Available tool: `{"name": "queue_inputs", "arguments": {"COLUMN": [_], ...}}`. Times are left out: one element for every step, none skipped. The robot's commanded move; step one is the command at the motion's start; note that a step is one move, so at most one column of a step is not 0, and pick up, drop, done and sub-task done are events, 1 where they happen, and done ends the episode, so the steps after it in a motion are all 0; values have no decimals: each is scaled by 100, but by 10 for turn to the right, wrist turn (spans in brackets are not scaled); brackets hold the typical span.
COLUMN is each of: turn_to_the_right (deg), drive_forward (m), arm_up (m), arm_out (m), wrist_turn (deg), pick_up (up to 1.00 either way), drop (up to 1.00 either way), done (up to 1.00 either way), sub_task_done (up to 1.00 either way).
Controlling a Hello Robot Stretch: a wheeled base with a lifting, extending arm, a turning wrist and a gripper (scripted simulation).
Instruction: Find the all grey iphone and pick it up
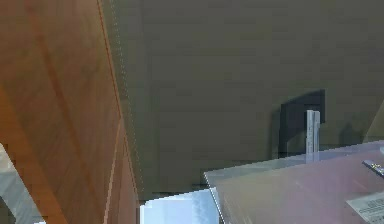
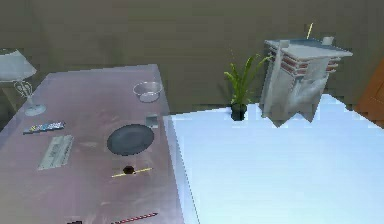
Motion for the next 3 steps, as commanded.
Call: {"name": "queue_inputs", "arguments": {"turn_to_the_right": [-90, 450, 450], "drive_forward": [0, 0, 0], "arm_up": [0, 0, 0], "arm_out": [0, 0, 0], "wrist_turn": [0, 0, 0], "pick_up": [0, 0, 0], "drop": [0, 0, 0], "done": [0, 0, 0], "sub_task_done": [0, 0, 0]}}
